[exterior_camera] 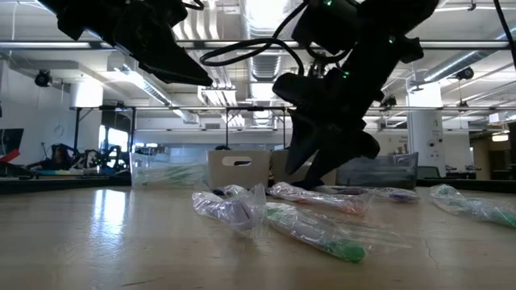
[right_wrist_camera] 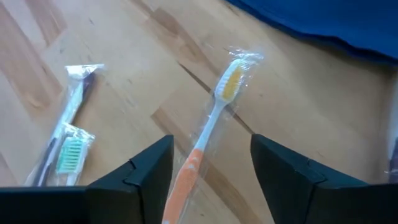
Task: Pick & Place Toothbrushes
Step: Put the orange toothbrush into the white bin
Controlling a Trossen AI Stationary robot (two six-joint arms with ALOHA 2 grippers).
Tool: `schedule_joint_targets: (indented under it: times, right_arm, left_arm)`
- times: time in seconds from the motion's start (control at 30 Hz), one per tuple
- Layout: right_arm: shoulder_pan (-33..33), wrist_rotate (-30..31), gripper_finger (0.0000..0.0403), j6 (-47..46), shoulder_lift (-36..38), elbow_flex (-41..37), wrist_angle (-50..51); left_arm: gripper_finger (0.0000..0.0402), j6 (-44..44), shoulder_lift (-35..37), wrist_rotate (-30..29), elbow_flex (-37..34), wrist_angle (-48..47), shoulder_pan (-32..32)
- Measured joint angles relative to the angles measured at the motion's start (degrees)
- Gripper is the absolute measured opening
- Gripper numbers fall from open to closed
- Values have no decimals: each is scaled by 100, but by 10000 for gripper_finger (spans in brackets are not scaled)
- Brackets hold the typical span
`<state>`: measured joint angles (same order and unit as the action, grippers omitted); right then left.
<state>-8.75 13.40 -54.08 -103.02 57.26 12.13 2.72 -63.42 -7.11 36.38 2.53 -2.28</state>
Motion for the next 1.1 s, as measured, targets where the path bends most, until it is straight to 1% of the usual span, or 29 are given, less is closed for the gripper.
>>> schedule_joint_targets:
  times: [0.27, 0.43, 0.63, 0.73, 0.83, 1.1]
  right_arm:
    - [2, 9, 228, 3, -111, -87, -178]
    - [0, 42, 235, 26, -554, 122, -228]
    - [0, 85, 238, 50, -817, 388, -174]
    - [0, 84, 224, 63, -835, 449, -89]
    - [1, 79, 201, 59, -837, 454, -18]
    - [3, 201, 112, 48, -870, 394, 107]
  left_arm:
    - [207, -2, 0, 0, 0, 1, 0]
    - [207, -25, 0, 0, 0, 2, 0]
    - [207, -26, 0, 0, -9, -1, -4]
    - [207, -26, 0, 0, -9, -3, -4]
    - [207, -26, 0, 0, -9, -1, -4]
    - [207, -39, 0, 0, -9, -1, -4]
